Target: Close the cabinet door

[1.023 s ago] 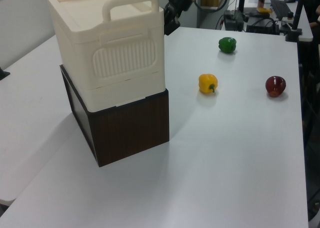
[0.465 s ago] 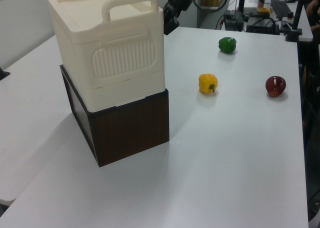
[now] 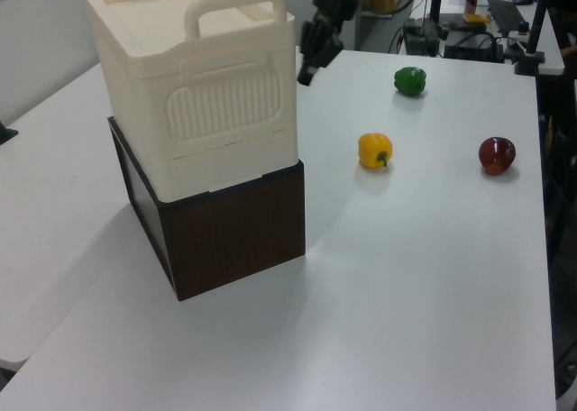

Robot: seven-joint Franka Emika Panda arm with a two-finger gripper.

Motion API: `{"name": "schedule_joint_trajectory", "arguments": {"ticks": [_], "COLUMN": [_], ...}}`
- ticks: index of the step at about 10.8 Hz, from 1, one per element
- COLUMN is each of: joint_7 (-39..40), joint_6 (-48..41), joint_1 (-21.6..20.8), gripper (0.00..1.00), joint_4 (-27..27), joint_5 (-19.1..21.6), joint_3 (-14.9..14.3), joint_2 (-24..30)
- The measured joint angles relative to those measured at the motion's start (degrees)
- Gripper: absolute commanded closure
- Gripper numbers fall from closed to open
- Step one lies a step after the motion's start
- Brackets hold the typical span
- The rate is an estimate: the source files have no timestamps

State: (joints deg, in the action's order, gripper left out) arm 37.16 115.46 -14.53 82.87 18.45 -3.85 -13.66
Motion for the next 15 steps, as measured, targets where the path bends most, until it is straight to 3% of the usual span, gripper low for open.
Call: {"name": "schedule_joint_trajectory", "arguments": {"ticks": [2, 5, 6, 7, 8, 9, 15], "joint_7": [-4.1, -18.3, -23.8, -28.5, -31.7, -33.7, -37.7], "joint_6": [-9.9, -21.5, -23.8, -25.4, -26.5, -27.0, -27.0], "joint_1": [3.3, 9.3, 11.1, 12.6, 13.8, 14.8, 16.0], "gripper": [0.98, 0.91, 0.79, 0.55, 0.21, 0.00, 0.00], "joint_4": [-0.3, -0.4, -0.4, -0.2, 0.2, 0.8, 1.3], "joint_5": [-3.7, -7.9, -10.7, -12.5, -13.3, -13.6, -16.6], "joint_3": [-0.1, -0.4, -0.5, -0.5, -0.6, -0.7, -2.0], "joint_2": [2.1, 5.9, 6.6, 6.8, 6.7, 6.6, 6.4]}}
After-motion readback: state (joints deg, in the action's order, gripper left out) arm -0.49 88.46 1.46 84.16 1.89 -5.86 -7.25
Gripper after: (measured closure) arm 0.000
